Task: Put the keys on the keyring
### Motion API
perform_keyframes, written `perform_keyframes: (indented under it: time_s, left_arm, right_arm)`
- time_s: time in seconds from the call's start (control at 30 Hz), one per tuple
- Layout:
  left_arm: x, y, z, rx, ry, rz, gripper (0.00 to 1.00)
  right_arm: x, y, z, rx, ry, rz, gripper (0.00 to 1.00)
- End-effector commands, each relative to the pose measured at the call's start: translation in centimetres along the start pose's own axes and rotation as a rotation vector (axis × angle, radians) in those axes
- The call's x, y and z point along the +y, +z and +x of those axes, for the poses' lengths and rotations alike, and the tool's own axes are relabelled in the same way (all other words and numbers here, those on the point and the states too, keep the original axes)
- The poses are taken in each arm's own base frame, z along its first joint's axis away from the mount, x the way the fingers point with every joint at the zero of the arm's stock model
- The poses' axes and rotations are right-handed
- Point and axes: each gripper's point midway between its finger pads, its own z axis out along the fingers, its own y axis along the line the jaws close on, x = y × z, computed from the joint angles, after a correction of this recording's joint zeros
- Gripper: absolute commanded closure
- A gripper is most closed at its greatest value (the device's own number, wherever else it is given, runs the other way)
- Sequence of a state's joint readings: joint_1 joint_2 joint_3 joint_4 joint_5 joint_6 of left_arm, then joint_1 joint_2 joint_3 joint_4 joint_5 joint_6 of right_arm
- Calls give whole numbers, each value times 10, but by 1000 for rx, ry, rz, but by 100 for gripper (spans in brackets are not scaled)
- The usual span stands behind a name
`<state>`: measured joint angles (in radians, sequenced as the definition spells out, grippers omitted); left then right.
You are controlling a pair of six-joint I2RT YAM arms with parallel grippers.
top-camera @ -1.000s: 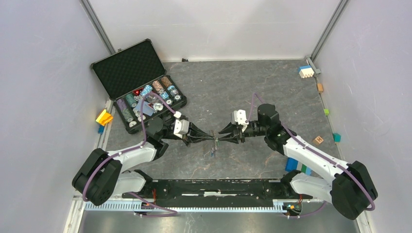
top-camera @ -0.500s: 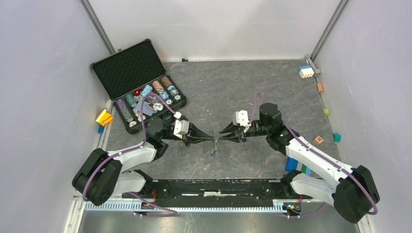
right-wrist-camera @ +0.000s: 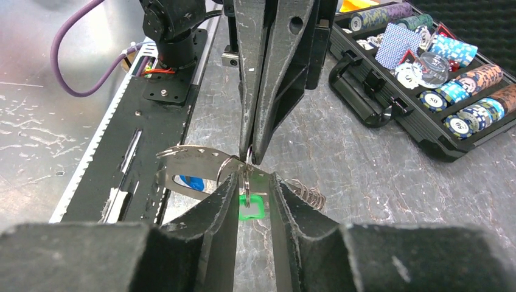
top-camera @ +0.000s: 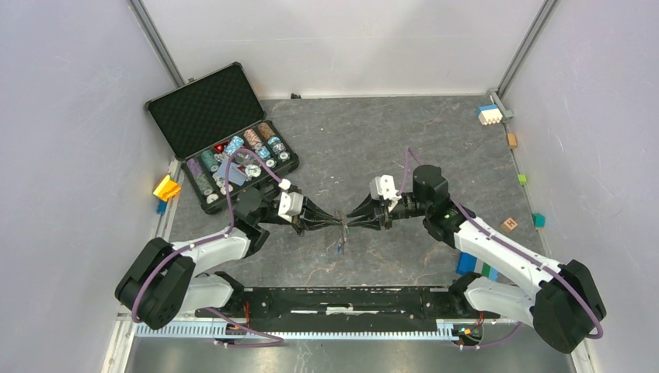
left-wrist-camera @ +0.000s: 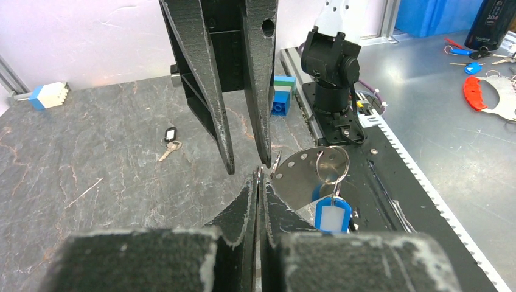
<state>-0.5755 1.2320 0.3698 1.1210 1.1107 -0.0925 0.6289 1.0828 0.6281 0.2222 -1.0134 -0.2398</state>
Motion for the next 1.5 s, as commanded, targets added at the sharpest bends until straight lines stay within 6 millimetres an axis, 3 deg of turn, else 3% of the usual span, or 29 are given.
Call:
perform_keyframes:
  time_s: [0.0, 0.17, 0.57, 1.0, 1.1, 1.4, 1.47]
  left_arm:
    - [-3, 1, -9, -18, 66, 23, 98]
    - [-2, 1, -9, -18, 67, 21, 98]
    - [-3, 1, -10, -20, 68, 20, 98]
    - [-3, 1, -9, -18, 66, 15, 98]
    - [-3, 1, -7, -15, 64, 14, 98]
    - [-4, -3, 19, 80, 84, 52, 97]
    - [-2, -3, 23, 103, 76, 51, 92]
  right_arm:
    - [0, 4, -14, -34, -29, -22, 72]
    - [1, 7, -8, -26, -19, -23, 77]
    - [-2, 12, 2, -7, 1, -11, 79]
    - [-2, 13, 2, 0, -1, -4, 99]
    - [-5, 11, 1, 14, -22, 14, 100]
    - [-18, 3, -1, 128, -100, 82, 100]
    - [-18, 2, 3, 165, -98, 86, 100]
